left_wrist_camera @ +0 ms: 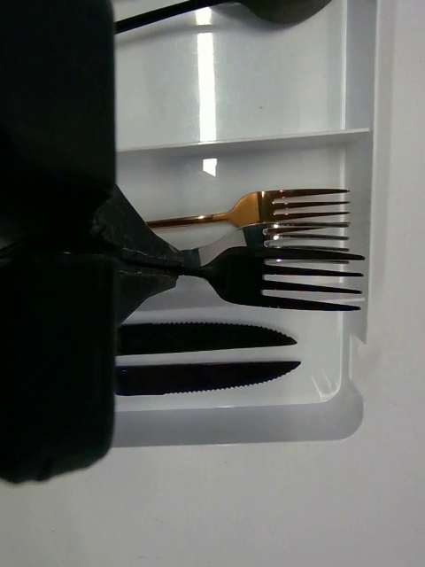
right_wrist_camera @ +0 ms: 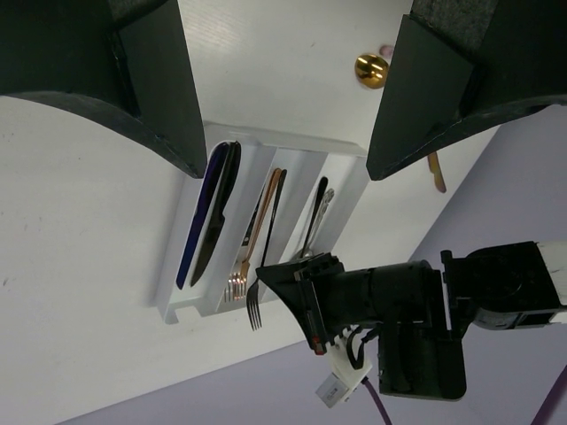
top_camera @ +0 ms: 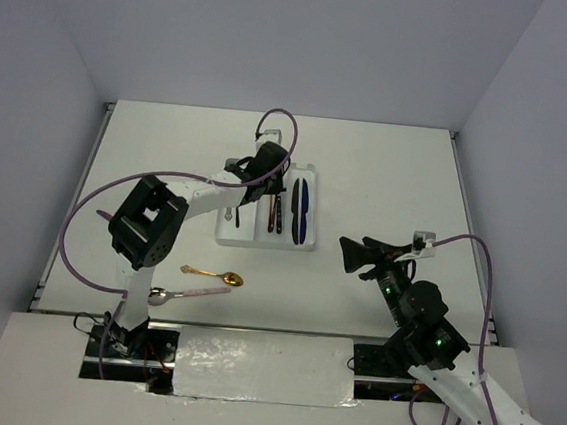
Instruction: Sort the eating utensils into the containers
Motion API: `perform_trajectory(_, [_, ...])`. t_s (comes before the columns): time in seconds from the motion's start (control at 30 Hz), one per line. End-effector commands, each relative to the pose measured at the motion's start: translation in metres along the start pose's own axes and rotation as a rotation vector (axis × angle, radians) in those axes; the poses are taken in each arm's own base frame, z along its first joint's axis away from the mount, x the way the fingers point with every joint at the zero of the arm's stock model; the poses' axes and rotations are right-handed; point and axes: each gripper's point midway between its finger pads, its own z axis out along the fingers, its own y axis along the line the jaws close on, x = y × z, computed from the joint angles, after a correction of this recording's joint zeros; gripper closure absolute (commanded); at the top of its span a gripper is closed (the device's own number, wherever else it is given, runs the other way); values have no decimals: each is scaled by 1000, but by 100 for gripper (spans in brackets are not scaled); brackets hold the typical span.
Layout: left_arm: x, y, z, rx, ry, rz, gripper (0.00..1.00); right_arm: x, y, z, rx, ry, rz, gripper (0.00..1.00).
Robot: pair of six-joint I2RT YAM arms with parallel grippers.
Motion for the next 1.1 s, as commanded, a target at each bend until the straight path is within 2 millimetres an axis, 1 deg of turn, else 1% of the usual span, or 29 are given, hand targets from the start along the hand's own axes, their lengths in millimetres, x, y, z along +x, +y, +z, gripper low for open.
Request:
perform_trajectory(0.0, [-26,-8,-2,1,-79,-26,97,-12,5,2,-13,-47,9,19])
perform_trajectory(0.03, [-21,-4,-1,-16,-55,-16,85,-12,5,2,-12,-46,10,19])
perform_trajectory(0.07, [-19,-2,0,-26,-50,-11,78,-13,5,1,-12,-48,10,19])
perform_trajectory(0.13, [-18,0,0,-44,-43,-9,68,-13,5,1,-12,-51,11,19])
perform_trajectory(0.17, [-17,2,1,-50,-40,-4,66,-13,4,1,-10,-52,11,19])
perform_trajectory(0.23, [-15,7,-1,-81,-31,2,63,-13,4,1,-9,-55,12,19])
perform_trajectory(0.33, [-21,9,-8,-105,-37,-4,62,-13,5,2,-12,-48,10,19])
perform_trajectory(0.43, [-37,10,-23,-137,-53,-12,61,-11,5,2,-10,-42,8,19])
perform_trajectory(0.47, [-48,10,-35,-146,-64,-25,61,-12,5,2,-11,-45,9,19])
perform_trajectory(0.5, [-56,15,-42,-178,-88,-35,59,-11,5,2,-11,-44,10,19])
perform_trajectory(0.53, [-70,16,-59,-186,-126,-61,58,-11,4,1,-9,-44,9,19])
perform_trajectory(0.57, [-77,21,-68,-211,-148,-112,58,-12,5,1,-12,-46,13,19])
perform_trajectory(0.6, [-78,39,-79,-284,-156,-127,56,-13,4,0,-10,-49,13,19])
perform_trajectory(0.63, [-80,48,-90,-320,-168,-159,55,-12,4,0,-14,-48,14,19])
perform_trajectory(0.67, [-78,62,-106,-349,-185,-241,54,-13,5,-1,-19,-54,17,19])
perform_trajectory(0.7, [-75,80,-113,-392,-189,-279,53,-14,5,-1,-21,-57,17,19])
perform_trajectory(0.73, [-79,90,-130,-392,-213,-337,53,-13,5,-1,-22,-55,18,19])
perform_trajectory(0.77, [-62,121,-130,-460,-202,-456,53,-13,5,-1,-24,-57,19,19])
perform_trajectory(0.8, [-47,138,-137,-501,-156,-509,54,-13,6,-1,-29,-56,19,19])
perform_trajectory(0.83, [-42,150,-147,-517,-141,-561,55,-12,7,-2,-36,-53,19,19])
perform_trajectory(0.87, [-31,180,-150,-592,-124,-655,55,-13,9,-2,-45,-53,21,19])
perform_trajectory(0.9, [-15,198,-160,-663,-74,-683,56,-13,10,-2,-48,-55,22,19])
perform_trajectory(0.93, [-13,209,-167,-689,-79,-732,56,-12,10,-2,-53,-51,21,19])
perform_trajectory(0.97, [-6,232,-173,-750,-83,-751,56,-12,11,-2,-55,-49,21,19])
perform_trajectory(1.0, [-4,245,-177,-785,-99,-764,56,-11,12,-2,-58,-44,22,19])
perform_trajectory(1.03, [4,258,-183,-821,-108,-768,56,-10,11,-1,-56,-42,20,19])
perform_trajectory(1.07, [5,276,-187,-857,-116,-803,54,-9,12,-1,-58,-39,21,19])
